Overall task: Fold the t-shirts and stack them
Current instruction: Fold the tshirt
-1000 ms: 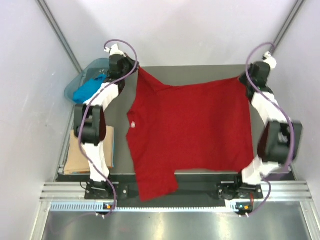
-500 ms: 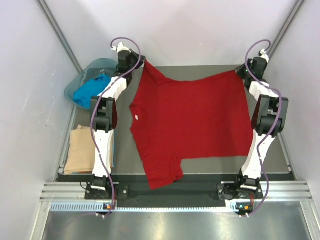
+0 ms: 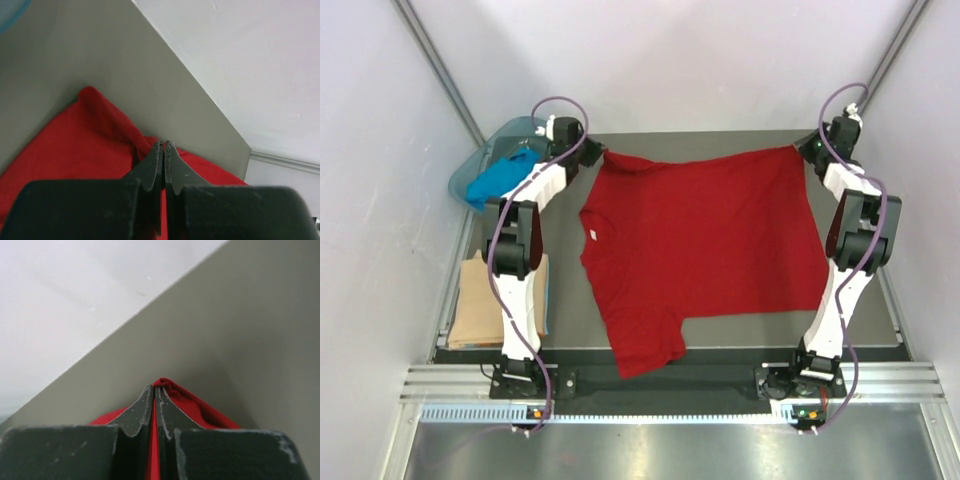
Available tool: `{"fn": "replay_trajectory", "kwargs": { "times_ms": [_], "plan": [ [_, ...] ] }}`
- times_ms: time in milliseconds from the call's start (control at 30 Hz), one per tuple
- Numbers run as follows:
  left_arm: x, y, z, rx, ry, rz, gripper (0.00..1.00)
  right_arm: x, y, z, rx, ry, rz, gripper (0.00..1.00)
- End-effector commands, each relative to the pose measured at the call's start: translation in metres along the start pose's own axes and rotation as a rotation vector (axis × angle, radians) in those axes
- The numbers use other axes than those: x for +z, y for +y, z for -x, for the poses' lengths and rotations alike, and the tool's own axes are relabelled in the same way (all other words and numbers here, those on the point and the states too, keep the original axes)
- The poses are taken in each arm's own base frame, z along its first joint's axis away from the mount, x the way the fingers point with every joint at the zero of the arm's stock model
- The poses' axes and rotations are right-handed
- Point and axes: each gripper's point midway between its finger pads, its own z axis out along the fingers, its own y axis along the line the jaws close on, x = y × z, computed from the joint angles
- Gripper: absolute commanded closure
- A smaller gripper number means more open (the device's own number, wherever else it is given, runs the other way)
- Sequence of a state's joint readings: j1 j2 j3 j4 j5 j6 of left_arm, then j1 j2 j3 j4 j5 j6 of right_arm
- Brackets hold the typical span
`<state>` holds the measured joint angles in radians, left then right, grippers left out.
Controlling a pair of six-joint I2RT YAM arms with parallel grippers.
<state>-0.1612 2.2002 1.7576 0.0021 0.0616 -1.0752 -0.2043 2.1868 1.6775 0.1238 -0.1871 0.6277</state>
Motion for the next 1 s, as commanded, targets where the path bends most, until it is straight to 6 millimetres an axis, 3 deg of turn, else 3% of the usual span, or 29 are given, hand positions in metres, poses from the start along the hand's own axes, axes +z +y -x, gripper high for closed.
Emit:
{"fn": "replay_trajectory", "kwargs": {
  "times_ms": [0,33,200,333,567,733,800,967],
  "plan": [
    [-0.041,-0.045,0.018,-0.032,-0.047,-0.045,1.00,-0.025,0.012,0.044,-0.003,-0.044,0.009,1.00],
    [-0.045,-0.038,0.016,-0.029,-0.039,-0.011,1.00,-0.028,0.009,0.046,0.002,-0.039,0.006,1.00],
    [-0.071,-0.044,0.033,0.040,-0.088,0.032,1.00,-0.044,0.008,0.053,-0.023,-0.032,0.002,1.00],
    [-0.089,-0.056,0.031,0.037,-0.055,0.017,1.00,-0.056,0.002,0.042,-0.006,0.006,-0.014,1.00],
    [-0.125,-0.030,0.019,0.048,-0.030,0.095,1.00,-0.078,-0.011,0.035,-0.010,0.034,-0.087,1.00],
    [-0.148,-0.011,-0.004,0.048,0.018,0.122,1.00,-0.087,-0.042,0.005,-0.002,0.111,-0.164,1.00],
    [-0.159,-0.001,-0.022,0.031,0.075,0.125,1.00,-0.091,-0.052,-0.007,0.006,0.135,-0.182,1.00],
    [-0.178,0.010,-0.050,0.036,0.154,0.121,1.00,-0.096,-0.066,-0.023,0.013,0.157,-0.207,1.00]
  ]
}}
